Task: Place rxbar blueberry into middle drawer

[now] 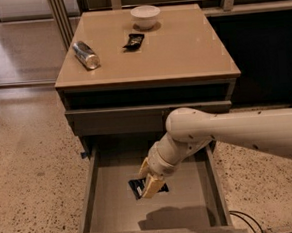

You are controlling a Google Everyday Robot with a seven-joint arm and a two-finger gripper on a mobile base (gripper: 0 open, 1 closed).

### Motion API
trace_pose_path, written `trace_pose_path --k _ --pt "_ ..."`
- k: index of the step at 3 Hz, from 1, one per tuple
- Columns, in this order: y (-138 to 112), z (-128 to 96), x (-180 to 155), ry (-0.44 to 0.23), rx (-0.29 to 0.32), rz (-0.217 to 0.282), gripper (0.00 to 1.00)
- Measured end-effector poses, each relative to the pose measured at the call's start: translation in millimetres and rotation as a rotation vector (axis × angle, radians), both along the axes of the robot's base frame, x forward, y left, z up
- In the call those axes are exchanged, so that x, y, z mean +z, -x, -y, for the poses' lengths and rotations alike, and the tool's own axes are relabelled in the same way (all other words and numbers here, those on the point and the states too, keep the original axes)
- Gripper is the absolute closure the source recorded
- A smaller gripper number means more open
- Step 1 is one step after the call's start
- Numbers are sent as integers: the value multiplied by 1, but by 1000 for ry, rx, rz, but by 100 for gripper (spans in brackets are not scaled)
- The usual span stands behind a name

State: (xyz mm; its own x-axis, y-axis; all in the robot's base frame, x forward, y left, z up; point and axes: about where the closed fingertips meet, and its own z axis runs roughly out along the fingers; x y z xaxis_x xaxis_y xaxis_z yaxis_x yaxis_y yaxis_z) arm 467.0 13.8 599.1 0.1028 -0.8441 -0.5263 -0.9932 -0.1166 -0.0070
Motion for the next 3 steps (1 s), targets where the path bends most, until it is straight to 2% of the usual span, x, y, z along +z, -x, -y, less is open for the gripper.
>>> trace_pose_path --k 1,2,3 --pt "25 -4 -55 54 -50 -11 100" --pt "18 -5 -59 45 -85 21 100" --pt "18 -5 -59 44 -85 21 100"
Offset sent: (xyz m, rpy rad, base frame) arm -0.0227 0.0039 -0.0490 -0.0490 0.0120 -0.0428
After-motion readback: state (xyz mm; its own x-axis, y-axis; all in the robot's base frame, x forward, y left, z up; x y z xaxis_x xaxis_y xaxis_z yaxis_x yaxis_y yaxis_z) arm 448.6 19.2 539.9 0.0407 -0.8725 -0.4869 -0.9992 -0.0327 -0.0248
